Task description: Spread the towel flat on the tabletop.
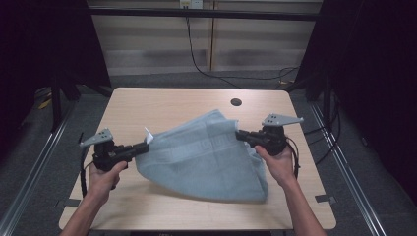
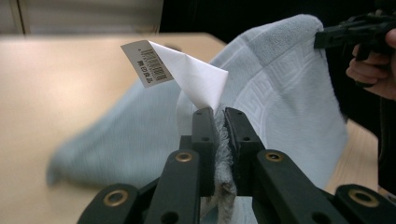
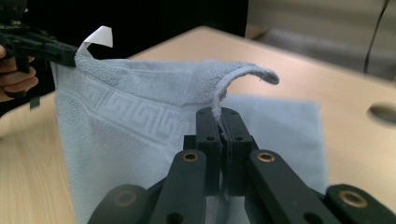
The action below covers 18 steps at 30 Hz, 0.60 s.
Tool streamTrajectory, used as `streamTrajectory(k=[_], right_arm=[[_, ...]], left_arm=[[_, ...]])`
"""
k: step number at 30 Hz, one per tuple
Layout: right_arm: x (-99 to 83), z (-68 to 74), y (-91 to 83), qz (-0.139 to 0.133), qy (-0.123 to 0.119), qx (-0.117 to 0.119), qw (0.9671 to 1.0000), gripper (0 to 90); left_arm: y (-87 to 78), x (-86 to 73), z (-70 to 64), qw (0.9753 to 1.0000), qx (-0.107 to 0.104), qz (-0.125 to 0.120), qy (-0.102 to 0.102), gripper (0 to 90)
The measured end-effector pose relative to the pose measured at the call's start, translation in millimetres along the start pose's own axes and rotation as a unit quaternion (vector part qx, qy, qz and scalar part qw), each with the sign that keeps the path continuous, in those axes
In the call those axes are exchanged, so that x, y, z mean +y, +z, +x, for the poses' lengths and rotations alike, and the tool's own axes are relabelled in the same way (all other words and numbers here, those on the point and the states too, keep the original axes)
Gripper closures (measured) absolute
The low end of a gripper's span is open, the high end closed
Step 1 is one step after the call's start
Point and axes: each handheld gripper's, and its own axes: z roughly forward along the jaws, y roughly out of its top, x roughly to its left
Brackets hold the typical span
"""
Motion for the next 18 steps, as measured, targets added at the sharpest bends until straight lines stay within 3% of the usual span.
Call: streamTrajectory(k=[1,3,5,7,10,11,15,16,17,18], right_arm=[[16.5,2.9,-11.9,-0.026,-0.007,0.001,0.9996,88.1],[24.0,4.5,-18.1,-0.039,-0.012,-0.003,0.9991,88.0],[42.2,9.5,-38.0,-0.075,-0.02,0.0,0.997,88.1],[46.7,12.2,-44.8,-0.084,-0.025,-0.002,0.9961,88.0],[49.2,22.3,-68.5,-0.101,-0.041,0.0,0.994,88.0],[49.2,22.3,-68.5,-0.101,-0.041,0.0,0.994,88.0],[11.7,29.9,-74.6,-0.066,-0.029,0.005,0.9974,87.9],[-0.1,31.2,-73.9,-0.057,-0.021,0.008,0.9981,87.9],[-12.9,32.8,-72.9,-0.047,-0.014,0.009,0.9988,87.8],[-26.7,34.8,-71.3,-0.036,-0.004,0.015,0.9992,87.8]], left_arm=[[-7.4,18.8,-5.3,0.9997,-0.005,-0.022,0.011,83.5],[-11.1,27.8,-8.4,0.9993,-0.002,-0.03,0.02,83.4],[-21.4,49.8,-19.9,0.9974,-0.009,-0.061,0.036,83.4],[-24.8,54.7,-23.4,0.9966,-0.012,-0.071,0.04,83.3],[-29.7,58.0,-31.7,0.9957,-0.024,-0.075,0.048,83.1],[-30.0,55.1,-33.7,0.9961,-0.023,-0.069,0.049,83.1],[-26.8,19.5,-40.7,0.9977,-0.041,-0.042,0.035,82.9],[-26.8,19.5,-40.7,0.9977,-0.041,-0.042,0.035,82.9],[-25.1,-1.9,-43.9,0.9984,-0.045,-0.017,0.028,82.9],[-24.5,-12.8,-46.3,0.9988,-0.041,-0.001,0.027,82.9]])
